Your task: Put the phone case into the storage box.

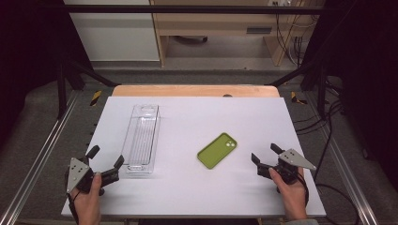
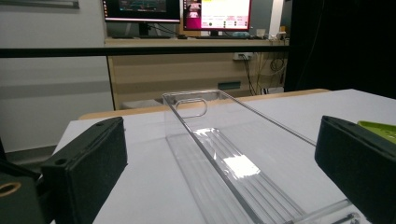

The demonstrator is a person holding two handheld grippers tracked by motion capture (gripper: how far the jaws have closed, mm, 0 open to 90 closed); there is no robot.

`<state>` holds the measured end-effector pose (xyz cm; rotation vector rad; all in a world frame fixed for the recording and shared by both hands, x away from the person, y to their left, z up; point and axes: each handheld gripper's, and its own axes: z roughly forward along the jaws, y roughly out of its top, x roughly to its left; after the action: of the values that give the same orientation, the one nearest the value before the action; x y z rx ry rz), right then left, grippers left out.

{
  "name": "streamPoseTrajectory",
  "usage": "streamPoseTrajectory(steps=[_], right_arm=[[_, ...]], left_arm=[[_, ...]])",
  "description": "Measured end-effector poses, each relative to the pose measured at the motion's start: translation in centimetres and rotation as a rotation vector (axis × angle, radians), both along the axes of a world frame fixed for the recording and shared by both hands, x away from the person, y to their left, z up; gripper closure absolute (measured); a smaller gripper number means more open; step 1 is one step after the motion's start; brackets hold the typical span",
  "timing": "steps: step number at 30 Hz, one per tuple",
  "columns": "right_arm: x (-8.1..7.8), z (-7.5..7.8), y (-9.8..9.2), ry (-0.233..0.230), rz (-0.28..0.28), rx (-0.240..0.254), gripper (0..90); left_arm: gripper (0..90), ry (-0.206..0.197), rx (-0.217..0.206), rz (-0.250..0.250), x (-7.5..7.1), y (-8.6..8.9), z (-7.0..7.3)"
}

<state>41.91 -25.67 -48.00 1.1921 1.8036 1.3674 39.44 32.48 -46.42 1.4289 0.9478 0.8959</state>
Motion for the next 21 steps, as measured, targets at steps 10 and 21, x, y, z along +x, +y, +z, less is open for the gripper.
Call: streamPoseTrajectory(steps=[10, 21], right_arm=[[2.6, 0.7, 0.8, 0.185, 0.016, -0.158, 11.4], [6.3, 3.0, 2.0, 0.346, 0.083, -0.313, 15.4]], left_arm=[[1.8, 0.012, -0.006, -0.007, 0.1, -0.1, 0.0], [1.8, 0.018, -0.015, -0.011, 0.2, 0.0, 0.0]])
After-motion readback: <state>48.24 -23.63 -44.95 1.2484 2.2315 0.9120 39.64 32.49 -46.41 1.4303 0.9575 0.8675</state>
